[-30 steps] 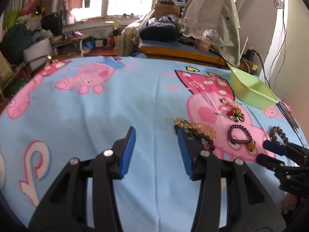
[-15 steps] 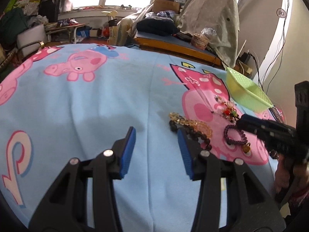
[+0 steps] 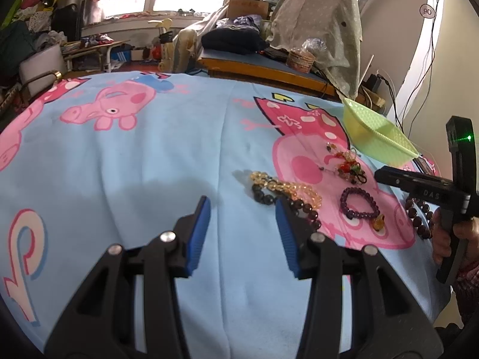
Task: Organize jewelry
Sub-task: 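Reach the right tool to the red-and-gold charm cluster and close, then carry the charm cluster with the right tool into the green tray and open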
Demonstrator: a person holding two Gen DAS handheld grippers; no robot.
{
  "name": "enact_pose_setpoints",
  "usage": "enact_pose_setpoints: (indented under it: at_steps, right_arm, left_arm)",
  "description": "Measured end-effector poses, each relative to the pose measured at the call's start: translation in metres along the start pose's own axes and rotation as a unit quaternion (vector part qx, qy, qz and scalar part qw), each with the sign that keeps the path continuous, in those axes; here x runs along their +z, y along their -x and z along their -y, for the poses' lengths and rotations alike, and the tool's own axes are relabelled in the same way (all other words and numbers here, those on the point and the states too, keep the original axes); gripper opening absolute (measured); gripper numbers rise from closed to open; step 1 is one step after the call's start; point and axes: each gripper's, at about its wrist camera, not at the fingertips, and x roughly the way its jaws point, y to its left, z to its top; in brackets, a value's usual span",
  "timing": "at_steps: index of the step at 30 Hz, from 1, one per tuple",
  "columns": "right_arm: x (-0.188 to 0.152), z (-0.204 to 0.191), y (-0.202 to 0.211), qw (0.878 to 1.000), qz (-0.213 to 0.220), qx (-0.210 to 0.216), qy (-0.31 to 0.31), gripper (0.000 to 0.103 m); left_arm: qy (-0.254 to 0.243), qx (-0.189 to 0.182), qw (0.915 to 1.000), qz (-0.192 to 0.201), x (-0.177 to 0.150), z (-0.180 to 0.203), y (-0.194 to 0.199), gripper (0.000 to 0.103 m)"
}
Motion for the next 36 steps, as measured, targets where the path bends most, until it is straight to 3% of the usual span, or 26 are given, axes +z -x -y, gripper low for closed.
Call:
enact_pose_setpoints:
  at_steps: [3,7,11,13,19,24,26,27,28,30,36]
  right_arm:
    - [0.003,-0.008,-0.013,1.0,-0.008,-0.002,0.021,0.003]
    - [0.008,0.002,-0.024,0.999,-0.018,0.029,-0.016,0.0]
    - [0.004,-0.004,-0.018,0.999,-0.02,0.031,0.006,0.0]
    - [-0.003,-0.003,-0.008,0.999,-0.019,0.024,0.011,0.0]
    - [-0.018,0.02,0.05,0.996,0.013,0.073,-0.039,0.0]
    - [-0.007,0.032,0.101,0.988,0.068,0.123,-0.068,0.0]
    - [-0.002,0.029,0.113,0.985,0.083,0.135,-0.068,0.0]
    - [0.0,0.026,0.121,0.984,0.093,0.138,-0.064,0.0]
    - [0.001,0.024,0.126,0.983,0.099,0.141,-0.061,0.0]
    - [0.003,0.021,0.136,0.981,0.108,0.153,-0.057,0.0]
    - [0.004,0.01,0.165,0.971,0.135,0.192,-0.045,0.0]
  left_arm:
    - [0.001,-0.001,1.0,-0.002,0.0,-0.001,-0.001,0.043]
    - [0.003,-0.002,1.0,-0.003,0.0,-0.002,-0.002,0.043]
    - [0.007,-0.003,1.0,-0.004,0.0,-0.003,-0.001,0.043]
    - [0.008,-0.002,1.0,-0.003,0.0,-0.004,-0.001,0.043]
    - [-0.019,0.009,0.9998,-0.001,0.0,0.009,0.0,0.043]
    - [-0.043,-0.057,0.9974,0.005,0.006,0.049,0.009,0.043]
    - [-0.065,-0.078,0.9946,0.019,0.009,0.069,0.016,0.043]
    - [-0.086,-0.096,0.9913,0.029,0.011,0.085,0.02,0.049]
    - [-0.102,-0.108,0.9882,0.036,0.011,0.097,0.023,0.064]
    - [-0.137,-0.13,0.9802,0.06,0.01,0.124,0.029,0.072]
    - [-0.206,-0.178,0.9592,0.077,0.014,0.181,0.026,0.072]
